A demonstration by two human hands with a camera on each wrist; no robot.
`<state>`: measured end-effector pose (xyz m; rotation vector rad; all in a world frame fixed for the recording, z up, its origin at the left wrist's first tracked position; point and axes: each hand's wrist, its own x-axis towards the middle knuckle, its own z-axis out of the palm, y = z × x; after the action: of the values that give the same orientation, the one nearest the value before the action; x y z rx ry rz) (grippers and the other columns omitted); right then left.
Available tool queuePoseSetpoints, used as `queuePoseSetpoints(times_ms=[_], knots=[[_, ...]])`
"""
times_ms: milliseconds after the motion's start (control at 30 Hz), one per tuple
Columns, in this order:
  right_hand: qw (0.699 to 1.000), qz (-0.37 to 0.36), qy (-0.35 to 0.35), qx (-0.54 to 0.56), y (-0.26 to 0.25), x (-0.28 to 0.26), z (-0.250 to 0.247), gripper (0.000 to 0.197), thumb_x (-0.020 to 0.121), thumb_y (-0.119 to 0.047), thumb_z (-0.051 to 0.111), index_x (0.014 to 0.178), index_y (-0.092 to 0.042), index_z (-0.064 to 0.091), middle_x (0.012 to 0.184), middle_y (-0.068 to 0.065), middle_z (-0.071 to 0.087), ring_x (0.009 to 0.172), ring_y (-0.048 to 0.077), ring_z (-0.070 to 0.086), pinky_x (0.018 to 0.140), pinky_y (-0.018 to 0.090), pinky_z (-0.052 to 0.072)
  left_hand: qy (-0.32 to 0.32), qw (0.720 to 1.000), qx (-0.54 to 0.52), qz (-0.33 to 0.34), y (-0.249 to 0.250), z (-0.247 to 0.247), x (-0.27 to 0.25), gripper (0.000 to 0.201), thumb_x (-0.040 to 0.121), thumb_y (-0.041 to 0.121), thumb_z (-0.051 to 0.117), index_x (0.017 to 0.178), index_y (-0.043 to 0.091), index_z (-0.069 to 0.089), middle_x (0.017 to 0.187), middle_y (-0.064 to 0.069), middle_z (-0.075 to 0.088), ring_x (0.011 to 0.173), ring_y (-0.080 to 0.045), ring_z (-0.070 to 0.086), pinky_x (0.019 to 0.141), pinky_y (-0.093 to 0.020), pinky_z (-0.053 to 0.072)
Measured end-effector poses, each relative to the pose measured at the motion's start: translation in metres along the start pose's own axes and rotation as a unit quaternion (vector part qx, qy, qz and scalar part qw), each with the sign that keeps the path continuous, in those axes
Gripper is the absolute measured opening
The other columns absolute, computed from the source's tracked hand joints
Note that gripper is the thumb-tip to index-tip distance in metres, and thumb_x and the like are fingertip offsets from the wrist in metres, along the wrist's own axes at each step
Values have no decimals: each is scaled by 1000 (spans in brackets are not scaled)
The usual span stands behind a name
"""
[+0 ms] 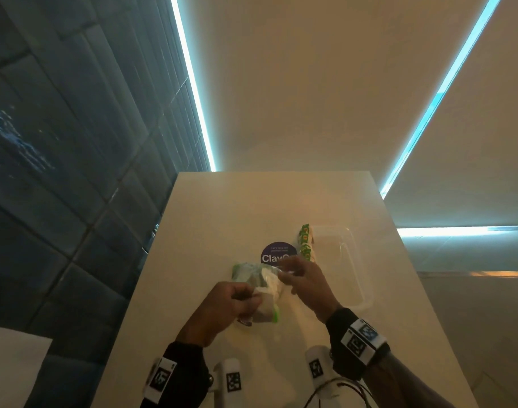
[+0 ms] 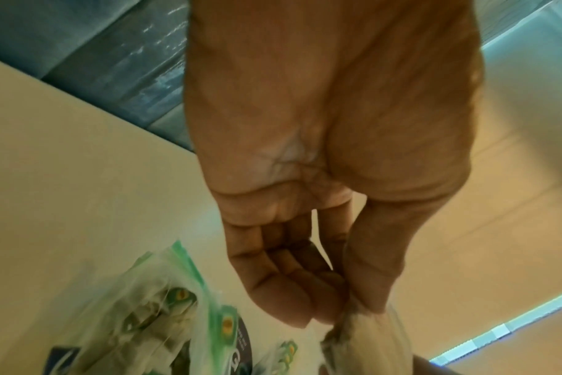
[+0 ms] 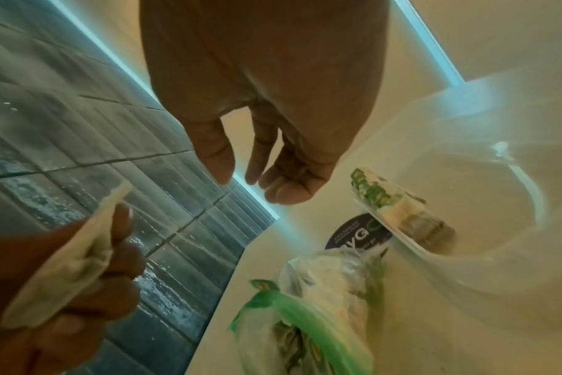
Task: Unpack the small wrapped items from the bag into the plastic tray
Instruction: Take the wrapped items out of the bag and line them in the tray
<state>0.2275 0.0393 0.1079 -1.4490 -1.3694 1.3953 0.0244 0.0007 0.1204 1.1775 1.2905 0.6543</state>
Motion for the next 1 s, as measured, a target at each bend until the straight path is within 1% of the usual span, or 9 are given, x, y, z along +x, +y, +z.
queuePoseSetpoints(times_ms=[100, 200, 333, 467, 533, 600, 733, 900, 1000], knots=[[993, -62, -98, -17, -10, 0, 0, 61, 80, 12, 58, 129, -24, 59, 132, -9, 58, 124, 7, 51, 95, 18, 46, -2, 999, 30, 19, 12, -5, -5, 10, 88, 14, 68, 87, 20, 76, 81, 4, 73, 77, -8, 66, 75, -29, 54], [973, -100, -207, -11, -17, -3, 5, 65, 82, 13, 58, 136, -23, 56, 144, -11, 51, 134, -2, 41, 104, 15, 37, -10, 998, 39, 42, 23, -8, -10, 11, 89, 13, 67, 87, 20, 75, 79, 6, 73, 74, -3, 65, 69, -21, 51], [968, -105, -200, 112, -20, -10, 15, 36, 85, 5, 64, 121, 4, 64, 122, 16, 67, 115, 24, 63, 96, 35, 52, 19, 997, 18, 77, 34, -6, -14, 12, 88, 8, 68, 88, 18, 75, 75, 8, 72, 68, 0, 62, 65, -18, 50], [974, -68, -159, 150, -13, -14, 21, 22, 88, -4, 64, 107, 7, 68, 104, 26, 69, 97, 41, 65, 85, 50, 55, 58, 992, -40, 104, 38, -4, -15, 18, 87, 7, 67, 103, 11, 74, 86, 2, 75, 73, -2, 64, 65, -17, 50], [975, -55, -158, 145, -12, -18, 24, 18, 89, -3, 63, 104, 3, 71, 95, 20, 72, 85, 36, 66, 77, 43, 57, 80, 989, -55, 113, 38, -2, -13, 23, 88, 7, 66, 110, 12, 73, 96, -1, 76, 80, -3, 66, 65, -16, 50], [978, -47, -162, 122, -12, -21, 25, 16, 91, -3, 61, 101, -2, 73, 83, 12, 71, 72, 23, 65, 68, 30, 56, 113, 984, -70, 117, 37, -1, -10, 24, 89, 9, 64, 111, 16, 72, 101, 2, 76, 86, -5, 68, 65, -17, 51], [977, -62, -201, 29, -13, -25, 24, 18, 95, -8, 57, 107, -5, 71, 86, 19, 67, 64, 10, 60, 64, 20, 54, 191, 973, -53, 122, 34, -2, -2, 23, 90, 12, 64, 109, 24, 73, 101, 10, 75, 91, -4, 69, 69, -19, 53], [968, -95, -222, -69, -17, -27, 20, 22, 97, -12, 56, 113, -8, 70, 95, 22, 69, 63, 17, 57, 62, 23, 54, 261, 958, -67, 101, 25, -4, 6, 18, 89, 17, 67, 102, 28, 74, 97, 5, 75, 93, -15, 70, 80, -37, 60], [957, -113, -232, -130, -20, -26, 19, 26, 97, -3, 52, 117, -8, 68, 98, 2, 64, 70, 19, 59, 64, 27, 55, 280, 952, -72, 102, 23, -2, 7, 16, 88, 18, 69, 96, 30, 75, 93, 7, 76, 91, -16, 71, 79, -36, 60]])
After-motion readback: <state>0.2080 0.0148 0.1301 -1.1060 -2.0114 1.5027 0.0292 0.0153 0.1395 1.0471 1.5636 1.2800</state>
